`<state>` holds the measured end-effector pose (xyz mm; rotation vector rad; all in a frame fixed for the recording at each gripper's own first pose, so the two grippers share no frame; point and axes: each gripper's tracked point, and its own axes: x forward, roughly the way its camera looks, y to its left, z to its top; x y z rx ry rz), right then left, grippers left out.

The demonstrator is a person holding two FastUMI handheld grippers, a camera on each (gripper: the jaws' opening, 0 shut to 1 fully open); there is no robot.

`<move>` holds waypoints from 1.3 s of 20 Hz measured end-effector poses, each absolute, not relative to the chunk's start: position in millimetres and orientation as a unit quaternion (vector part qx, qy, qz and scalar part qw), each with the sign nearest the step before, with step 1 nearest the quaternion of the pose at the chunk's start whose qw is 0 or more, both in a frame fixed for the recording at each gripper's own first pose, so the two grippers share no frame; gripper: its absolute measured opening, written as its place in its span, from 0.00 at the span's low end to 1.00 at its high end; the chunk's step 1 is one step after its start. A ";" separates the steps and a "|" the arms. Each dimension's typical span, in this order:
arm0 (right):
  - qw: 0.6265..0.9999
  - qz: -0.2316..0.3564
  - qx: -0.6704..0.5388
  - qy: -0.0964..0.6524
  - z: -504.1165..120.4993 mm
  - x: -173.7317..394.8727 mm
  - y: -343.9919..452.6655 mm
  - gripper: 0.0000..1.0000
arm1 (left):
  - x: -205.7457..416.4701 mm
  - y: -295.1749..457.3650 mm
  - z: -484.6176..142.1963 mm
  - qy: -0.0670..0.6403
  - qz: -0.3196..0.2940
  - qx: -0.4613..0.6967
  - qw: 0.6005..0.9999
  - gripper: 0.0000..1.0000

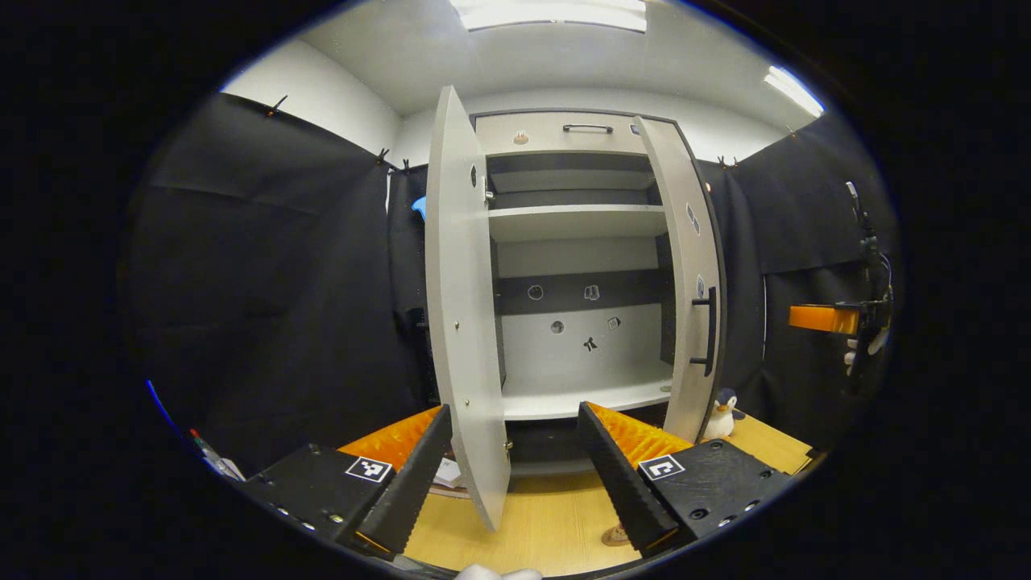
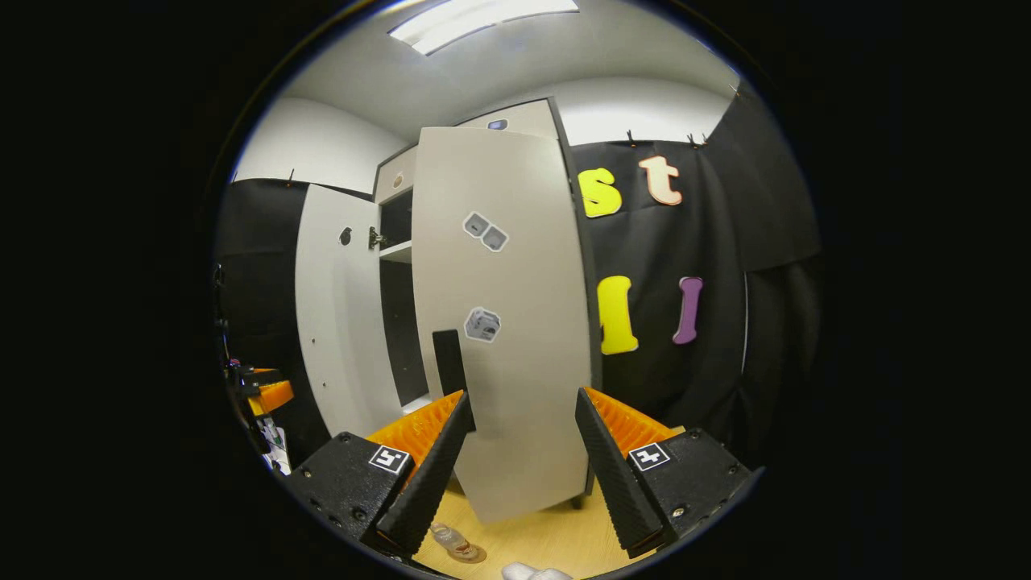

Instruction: Grasp the bottle in the cabinet with the left hand and place it on the coaster, then close the right door with the right hand and the left door with the left hand.

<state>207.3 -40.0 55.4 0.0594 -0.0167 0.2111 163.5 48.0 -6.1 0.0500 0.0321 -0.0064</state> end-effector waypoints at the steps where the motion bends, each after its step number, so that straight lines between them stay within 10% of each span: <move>1: 0.995 0.093 0.030 -0.006 50.9 201.3 -43.8 0.81 | 167.4 53.7 -6.8 0.016 -0.007 0.027 0.999 0.95; 26: 0.997 -0.030 0.042 0.060 -14.7 118.4 -82.0 0.81 | 276.7 212.0 17.2 -0.013 0.063 0.007 0.998 0.93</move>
